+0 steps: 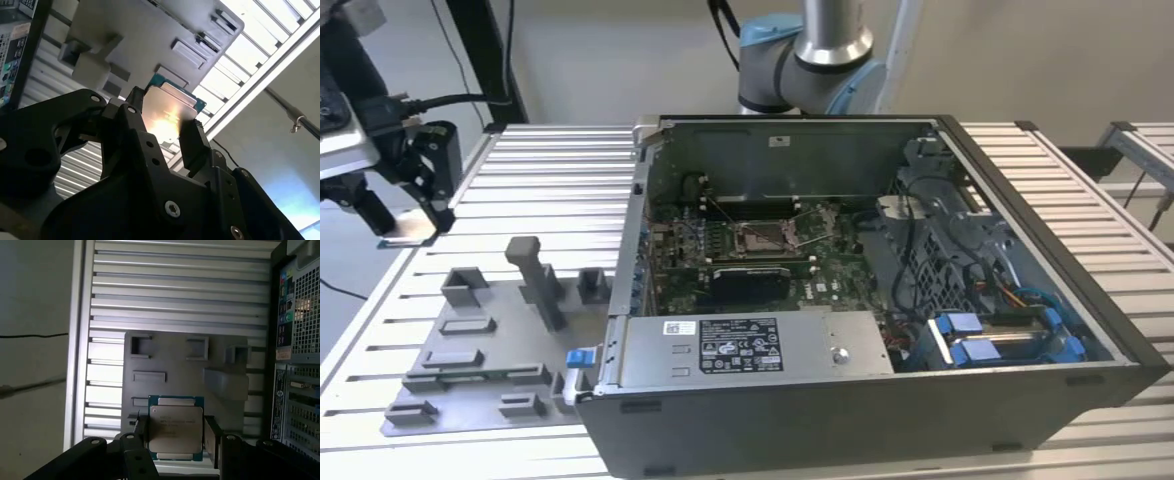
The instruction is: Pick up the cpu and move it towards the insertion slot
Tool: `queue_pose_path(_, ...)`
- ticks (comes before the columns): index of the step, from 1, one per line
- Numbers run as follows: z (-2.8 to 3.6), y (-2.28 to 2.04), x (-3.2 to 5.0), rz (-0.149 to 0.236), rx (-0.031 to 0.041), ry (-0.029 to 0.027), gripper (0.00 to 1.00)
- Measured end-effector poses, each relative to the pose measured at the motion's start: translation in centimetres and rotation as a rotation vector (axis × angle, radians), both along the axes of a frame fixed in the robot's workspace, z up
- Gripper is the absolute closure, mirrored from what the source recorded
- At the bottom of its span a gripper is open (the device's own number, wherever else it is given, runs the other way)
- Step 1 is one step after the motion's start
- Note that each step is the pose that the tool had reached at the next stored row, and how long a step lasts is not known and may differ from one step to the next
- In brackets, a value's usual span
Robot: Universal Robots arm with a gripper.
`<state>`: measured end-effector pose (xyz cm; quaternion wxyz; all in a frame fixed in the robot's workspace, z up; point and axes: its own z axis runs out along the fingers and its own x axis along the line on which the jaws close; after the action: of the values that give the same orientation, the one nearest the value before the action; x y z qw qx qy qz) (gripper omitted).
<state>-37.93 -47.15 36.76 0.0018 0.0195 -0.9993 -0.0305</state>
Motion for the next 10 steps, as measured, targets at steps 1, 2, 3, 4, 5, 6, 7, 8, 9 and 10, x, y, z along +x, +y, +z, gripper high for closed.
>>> queue_pose_path(1,0.0,0.0,0.45,0.0,-0.0001,0.0011,1.0)
queue_pose_path(2,0.01,0.0,0.9,0.0,-0.0001,0.002,1.0)
queue_pose_path(3,0.0,0.0,1.36,0.0,0.0,0.0028,1.0)
queue_pose_path(4,0.0,0.0,1.83,0.0,-0.0001,0.0037,1.0)
queue_pose_path(5,0.01,0.0,2.28,0.0,-0.0001,0.0046,1.0)
queue_pose_path(6,0.0,0.0,2.74,0.0,0.0,0.0053,1.0)
queue_pose_path(7,0.0,0.0,3.19,0.0,-0.0001,0.0059,1.0)
queue_pose_path(8,0.0,0.0,3.64,0.0,0.0,0.0063,1.0)
queue_pose_path(9,0.0,0.0,4.1,0.0,0.0,0.007,1.0)
queue_pose_path(10,0.0,0.0,4.55,0.001,-0.0001,0.0074,1.0)
